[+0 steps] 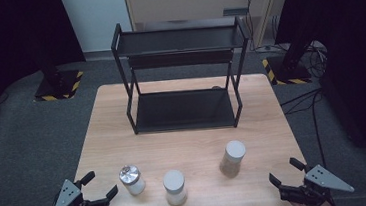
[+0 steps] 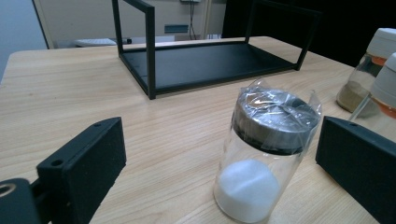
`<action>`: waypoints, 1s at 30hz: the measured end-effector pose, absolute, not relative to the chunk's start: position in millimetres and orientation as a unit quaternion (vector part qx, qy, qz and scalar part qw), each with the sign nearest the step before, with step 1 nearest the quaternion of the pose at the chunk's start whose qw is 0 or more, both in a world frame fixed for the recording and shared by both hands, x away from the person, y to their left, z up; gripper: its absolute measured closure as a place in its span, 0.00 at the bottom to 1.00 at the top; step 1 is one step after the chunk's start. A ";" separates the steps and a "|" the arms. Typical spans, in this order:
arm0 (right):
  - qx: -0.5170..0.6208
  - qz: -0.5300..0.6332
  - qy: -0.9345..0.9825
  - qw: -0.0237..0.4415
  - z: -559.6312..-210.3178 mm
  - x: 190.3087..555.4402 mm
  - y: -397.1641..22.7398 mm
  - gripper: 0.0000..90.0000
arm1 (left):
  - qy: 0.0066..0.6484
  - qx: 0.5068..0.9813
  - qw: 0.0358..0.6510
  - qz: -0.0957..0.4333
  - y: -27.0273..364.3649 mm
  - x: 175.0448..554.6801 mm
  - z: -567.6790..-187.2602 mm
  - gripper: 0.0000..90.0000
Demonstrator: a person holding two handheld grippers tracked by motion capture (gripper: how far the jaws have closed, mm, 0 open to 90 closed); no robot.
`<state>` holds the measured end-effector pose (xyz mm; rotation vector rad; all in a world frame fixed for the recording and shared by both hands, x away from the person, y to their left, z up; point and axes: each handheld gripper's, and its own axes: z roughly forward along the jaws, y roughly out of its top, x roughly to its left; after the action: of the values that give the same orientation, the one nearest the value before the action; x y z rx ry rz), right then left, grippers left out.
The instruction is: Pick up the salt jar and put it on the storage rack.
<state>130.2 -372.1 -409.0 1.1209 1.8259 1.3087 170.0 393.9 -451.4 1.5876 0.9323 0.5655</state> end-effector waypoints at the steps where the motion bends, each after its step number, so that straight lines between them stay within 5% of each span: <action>1: 0.424 0.496 0.691 0.310 -409.0 130.3 -372.1 0.09 | 0.397 0.677 0.571 0.242 393.5 170.0 -450.9 0.01; 30: 0.424 0.494 0.692 0.310 -408.7 130.4 -371.3 0.09 | 0.370 0.706 0.558 0.230 399.4 187.2 -412.1 0.01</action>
<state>130.4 -371.3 -408.7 1.1207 1.8285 1.3051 187.2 399.4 -412.1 1.6667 0.8729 0.5425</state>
